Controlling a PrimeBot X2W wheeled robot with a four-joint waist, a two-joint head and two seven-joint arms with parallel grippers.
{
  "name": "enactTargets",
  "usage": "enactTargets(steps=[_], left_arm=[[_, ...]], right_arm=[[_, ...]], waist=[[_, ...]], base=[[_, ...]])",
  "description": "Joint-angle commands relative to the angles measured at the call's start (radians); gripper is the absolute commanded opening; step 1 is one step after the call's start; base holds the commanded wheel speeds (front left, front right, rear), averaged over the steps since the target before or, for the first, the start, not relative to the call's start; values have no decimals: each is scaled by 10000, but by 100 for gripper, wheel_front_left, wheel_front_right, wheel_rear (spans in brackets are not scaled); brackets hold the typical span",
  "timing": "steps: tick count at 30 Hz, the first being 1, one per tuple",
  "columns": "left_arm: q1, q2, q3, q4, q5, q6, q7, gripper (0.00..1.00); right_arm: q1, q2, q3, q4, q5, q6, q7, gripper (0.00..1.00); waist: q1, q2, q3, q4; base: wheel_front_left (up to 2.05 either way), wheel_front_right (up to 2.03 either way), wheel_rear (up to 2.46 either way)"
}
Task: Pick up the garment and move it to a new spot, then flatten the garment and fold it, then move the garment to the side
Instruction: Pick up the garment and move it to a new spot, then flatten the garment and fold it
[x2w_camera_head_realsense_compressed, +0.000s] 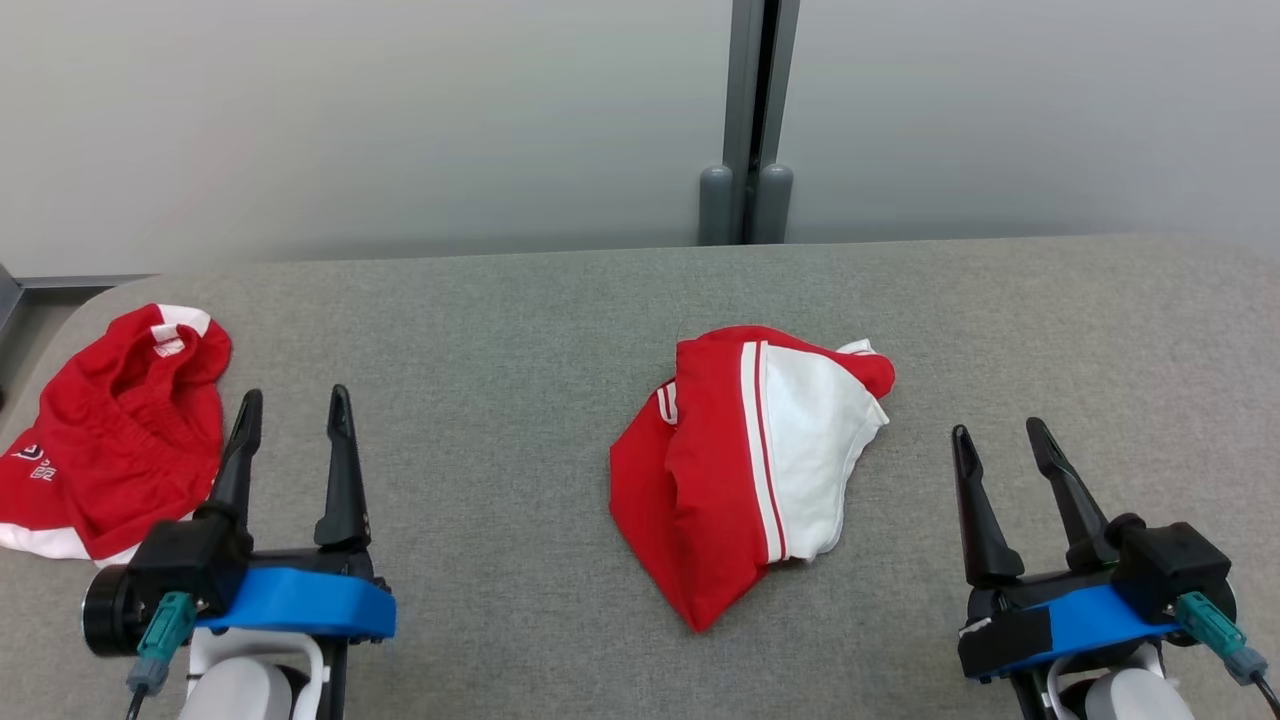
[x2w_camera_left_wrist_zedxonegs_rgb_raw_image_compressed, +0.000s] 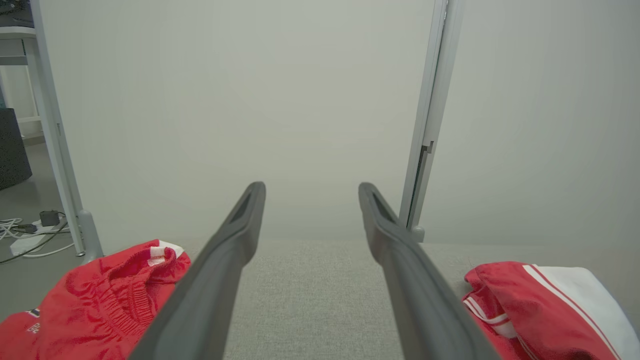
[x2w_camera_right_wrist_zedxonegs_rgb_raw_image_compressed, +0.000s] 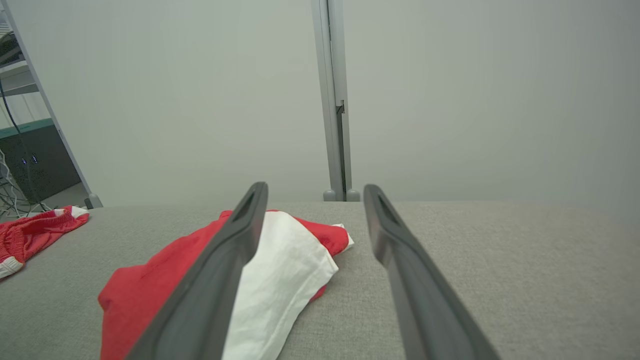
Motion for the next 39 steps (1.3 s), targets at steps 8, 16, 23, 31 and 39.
enactTargets(steps=[8, 16, 23, 31, 39], left_arm=[[1114, -129, 747, -255, 404, -62, -25, 100], [1827, -294, 1018, -206, 762, -329, -26, 100], [2078, -476, 1086, -81, 1010, -435, -26, 100], [2132, -620, 1185, 7, 1195, -611, -26, 100], [2127, -728, 1309, 59, 1337, -741, -26, 100]], right_arm=[[370, -41, -166, 138, -140, 2, -30, 100], [607, -43, -250, 339, -199, 2, -30, 100], [654, -43, -280, 579, -301, 2, -30, 100], [691, -43, -303, 688, -325, 2, -30, 100], [657, -43, -331, 763, -330, 2, -30, 100]], waist=[[1, 0, -330, 277], [1, 0, -572, 445], [1, 0, -723, 475], [1, 0, -763, 471], [1, 0, -736, 454]], base=[[0, 0, 0], [0, 0, 0], [0, 0, 0], [0, 0, 0], [0, 0, 0]])
